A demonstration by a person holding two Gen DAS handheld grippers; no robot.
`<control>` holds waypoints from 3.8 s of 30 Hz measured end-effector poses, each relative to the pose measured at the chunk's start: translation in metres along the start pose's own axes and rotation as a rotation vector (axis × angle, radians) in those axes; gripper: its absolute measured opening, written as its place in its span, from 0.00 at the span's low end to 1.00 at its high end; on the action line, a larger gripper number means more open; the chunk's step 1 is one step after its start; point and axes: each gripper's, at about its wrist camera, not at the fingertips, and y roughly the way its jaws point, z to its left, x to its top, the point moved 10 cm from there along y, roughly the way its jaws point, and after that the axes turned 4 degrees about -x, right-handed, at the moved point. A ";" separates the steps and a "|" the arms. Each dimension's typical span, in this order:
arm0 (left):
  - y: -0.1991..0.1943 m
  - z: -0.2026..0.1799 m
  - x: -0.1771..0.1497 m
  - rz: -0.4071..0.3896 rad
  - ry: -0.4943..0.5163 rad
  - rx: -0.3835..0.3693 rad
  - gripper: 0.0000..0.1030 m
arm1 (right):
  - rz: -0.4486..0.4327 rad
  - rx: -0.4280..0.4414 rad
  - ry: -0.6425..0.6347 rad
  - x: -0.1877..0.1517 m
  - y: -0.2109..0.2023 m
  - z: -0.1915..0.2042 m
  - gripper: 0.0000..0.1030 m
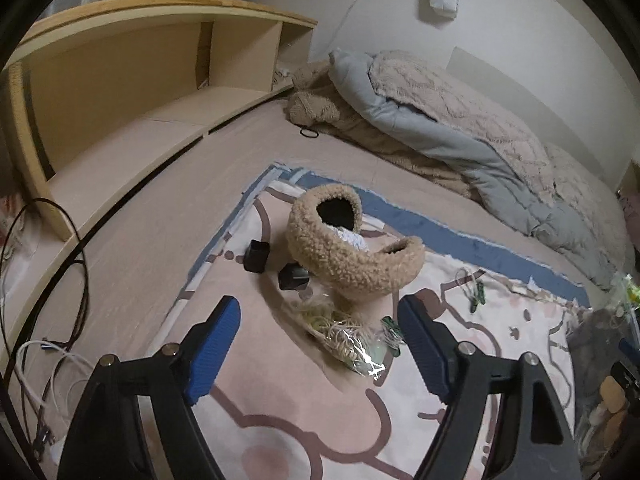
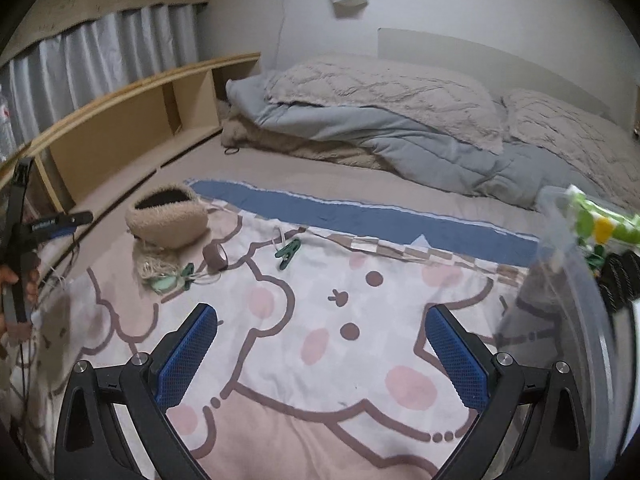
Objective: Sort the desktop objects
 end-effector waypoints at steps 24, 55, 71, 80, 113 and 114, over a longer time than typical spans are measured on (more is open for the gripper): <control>0.091 -0.039 -0.099 0.176 0.178 -0.031 0.58 | 0.162 0.159 0.226 0.016 0.158 0.039 1.00; 0.034 -0.111 -0.161 0.226 0.350 -0.257 0.48 | 0.279 0.270 0.178 -0.006 0.139 0.038 0.12; -0.090 -0.206 -0.179 0.173 0.540 -0.376 0.48 | 0.376 0.305 0.092 -0.110 -0.071 0.019 0.12; -0.137 -0.261 -0.221 0.206 0.631 -0.451 0.48 | 0.491 0.381 0.198 -0.187 -0.136 0.007 0.12; -0.081 -0.281 -0.368 0.432 0.736 -0.480 0.49 | 0.507 0.146 -0.043 -0.266 -0.134 -0.042 0.80; -0.080 -0.280 -0.368 0.432 0.729 -0.485 0.49 | 0.498 0.134 -0.091 -0.266 -0.136 -0.038 0.80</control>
